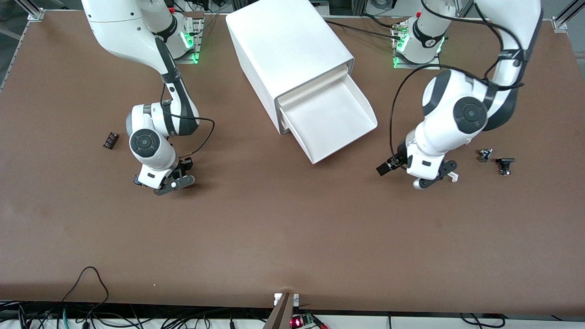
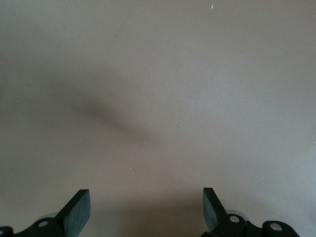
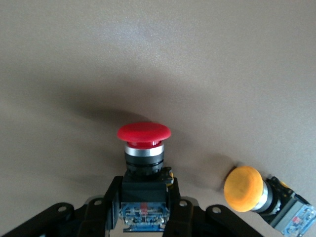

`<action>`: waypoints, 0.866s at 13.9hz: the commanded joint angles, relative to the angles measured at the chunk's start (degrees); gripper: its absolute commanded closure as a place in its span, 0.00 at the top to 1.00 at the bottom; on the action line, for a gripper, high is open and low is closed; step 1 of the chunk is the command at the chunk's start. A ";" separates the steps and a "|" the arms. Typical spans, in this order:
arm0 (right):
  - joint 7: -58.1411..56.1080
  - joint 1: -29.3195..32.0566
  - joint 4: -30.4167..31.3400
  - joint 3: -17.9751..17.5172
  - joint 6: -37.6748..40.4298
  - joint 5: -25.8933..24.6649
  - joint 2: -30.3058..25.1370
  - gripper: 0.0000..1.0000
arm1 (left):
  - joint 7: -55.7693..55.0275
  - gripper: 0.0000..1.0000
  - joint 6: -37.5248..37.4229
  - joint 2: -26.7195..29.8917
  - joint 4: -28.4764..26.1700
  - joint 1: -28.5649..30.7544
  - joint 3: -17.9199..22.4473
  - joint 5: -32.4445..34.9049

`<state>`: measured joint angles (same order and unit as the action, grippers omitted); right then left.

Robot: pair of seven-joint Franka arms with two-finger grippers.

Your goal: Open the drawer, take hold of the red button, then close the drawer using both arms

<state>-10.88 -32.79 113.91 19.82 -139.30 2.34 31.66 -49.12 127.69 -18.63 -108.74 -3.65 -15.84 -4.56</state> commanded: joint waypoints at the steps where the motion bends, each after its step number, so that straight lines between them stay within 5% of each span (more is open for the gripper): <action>1: 0.77 0.27 1.93 -0.49 -0.89 -0.32 -1.77 1.00 | -2.55 1.00 7.64 -0.62 -5.41 -1.44 -0.15 0.69; 7: 4.35 1.24 -5.17 -0.49 8.57 0.21 -6.95 1.00 | -3.26 1.00 12.15 0.26 -14.47 -1.71 -7.97 -0.54; 12: 15.35 1.42 -23.61 -0.40 34.92 -0.40 -7.23 1.00 | -3.35 1.00 10.66 3.68 -19.57 -0.92 -17.63 -0.89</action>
<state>0.89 -32.08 97.16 19.99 -112.55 2.38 23.35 -52.53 139.17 -19.12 -124.82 -5.37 -31.30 -4.58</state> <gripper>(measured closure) 0.000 0.000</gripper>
